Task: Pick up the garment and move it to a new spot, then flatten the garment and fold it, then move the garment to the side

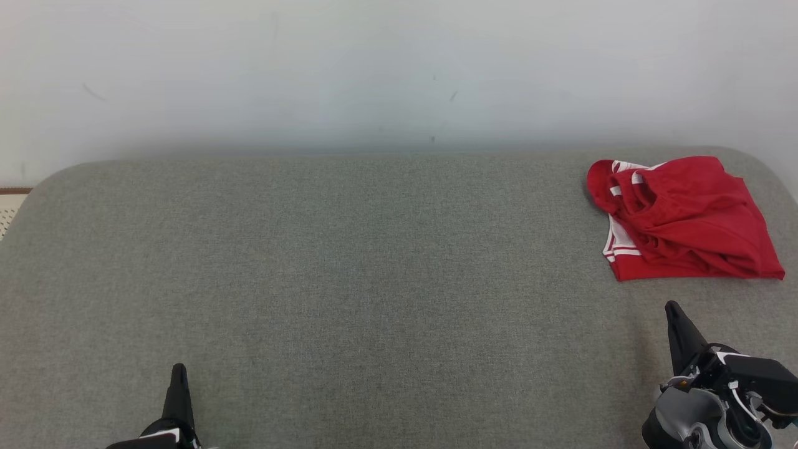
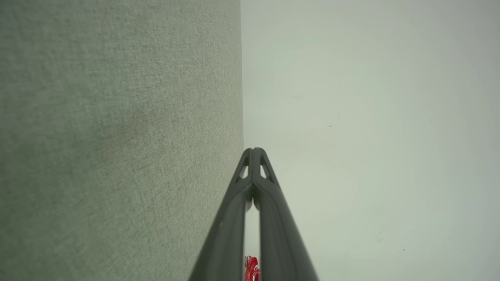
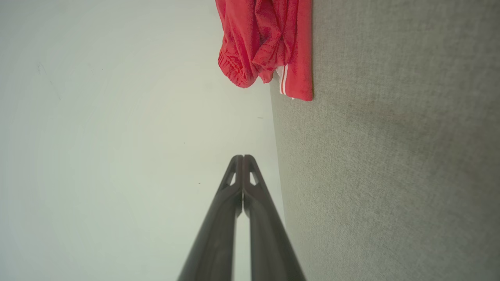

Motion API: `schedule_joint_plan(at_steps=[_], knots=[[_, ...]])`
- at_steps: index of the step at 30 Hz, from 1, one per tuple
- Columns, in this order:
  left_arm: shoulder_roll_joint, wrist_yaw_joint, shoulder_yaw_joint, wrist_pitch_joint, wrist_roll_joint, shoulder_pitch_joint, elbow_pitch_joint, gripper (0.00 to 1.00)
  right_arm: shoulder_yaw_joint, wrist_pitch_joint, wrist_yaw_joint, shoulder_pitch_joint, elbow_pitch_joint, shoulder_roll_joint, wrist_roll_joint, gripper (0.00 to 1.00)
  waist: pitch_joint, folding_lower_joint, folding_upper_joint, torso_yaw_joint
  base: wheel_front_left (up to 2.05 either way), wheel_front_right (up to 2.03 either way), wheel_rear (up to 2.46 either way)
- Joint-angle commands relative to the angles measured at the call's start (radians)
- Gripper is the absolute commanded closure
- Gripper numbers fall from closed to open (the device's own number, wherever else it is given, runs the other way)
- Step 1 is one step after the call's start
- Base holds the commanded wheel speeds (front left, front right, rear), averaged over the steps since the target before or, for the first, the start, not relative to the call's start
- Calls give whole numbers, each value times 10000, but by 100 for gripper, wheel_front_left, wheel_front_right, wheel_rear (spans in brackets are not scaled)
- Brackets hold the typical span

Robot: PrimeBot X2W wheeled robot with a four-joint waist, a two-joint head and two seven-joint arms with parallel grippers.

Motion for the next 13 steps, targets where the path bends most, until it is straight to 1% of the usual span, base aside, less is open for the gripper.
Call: schedule_joint_plan(at_steps=[1, 13], knots=[[-5, -26, -8, 21, -51, -64, 36, 100, 8, 26, 0, -5, 6, 10, 58, 100, 0, 0, 0, 0, 0, 0, 0], [-5, -26, -9, 19, -51, -63, 35, 100, 12, 23, 0, -5, 6, 8, 61, 100, 0, 0, 0, 0, 0, 0, 0]])
